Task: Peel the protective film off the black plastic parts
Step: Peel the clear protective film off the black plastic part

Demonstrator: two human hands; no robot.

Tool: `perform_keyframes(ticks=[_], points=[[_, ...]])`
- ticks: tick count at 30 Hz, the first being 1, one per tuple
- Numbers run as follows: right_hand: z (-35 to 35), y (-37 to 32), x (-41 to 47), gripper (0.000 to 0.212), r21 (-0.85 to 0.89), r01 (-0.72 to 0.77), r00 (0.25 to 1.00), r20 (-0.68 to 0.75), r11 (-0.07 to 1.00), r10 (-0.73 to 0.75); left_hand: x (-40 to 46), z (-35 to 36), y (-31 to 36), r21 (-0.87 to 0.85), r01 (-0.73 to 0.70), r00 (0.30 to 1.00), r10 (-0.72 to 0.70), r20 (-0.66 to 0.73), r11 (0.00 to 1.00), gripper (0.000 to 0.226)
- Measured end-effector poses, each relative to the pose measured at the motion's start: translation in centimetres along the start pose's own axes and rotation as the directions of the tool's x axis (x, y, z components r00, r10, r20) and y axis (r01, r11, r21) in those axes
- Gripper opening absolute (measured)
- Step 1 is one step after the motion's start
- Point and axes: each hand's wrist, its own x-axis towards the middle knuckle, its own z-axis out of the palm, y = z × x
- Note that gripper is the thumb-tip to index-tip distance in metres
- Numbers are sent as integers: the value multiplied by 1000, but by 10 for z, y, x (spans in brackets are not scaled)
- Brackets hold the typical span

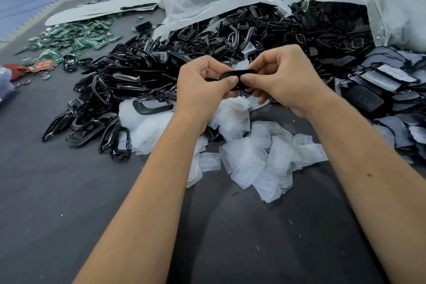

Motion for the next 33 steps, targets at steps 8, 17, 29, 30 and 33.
perform_keyframes(ticks=[8,17,29,30,33], points=[[-9,-12,2,14,-187,43,998,42,981,-35,2,-4,1,-26,32,999,-31,34,999,19],[-18,-18,-3,27,-624,35,789,496,781,361,7,-13,-5,28,37,991,-33,-129,999,17],[-22,-14,-5,17,45,-30,860,510,999,3,7,-17,-3,-67,52,982,-63,-180,996,18],[-19,-11,-5,17,171,-58,887,462,984,-28,7,-17,-3,-62,54,982,-65,-177,997,20],[-8,-4,-5,12,283,-28,950,305,959,-62,6,-16,-3,-47,65,983,-72,-169,997,21]])
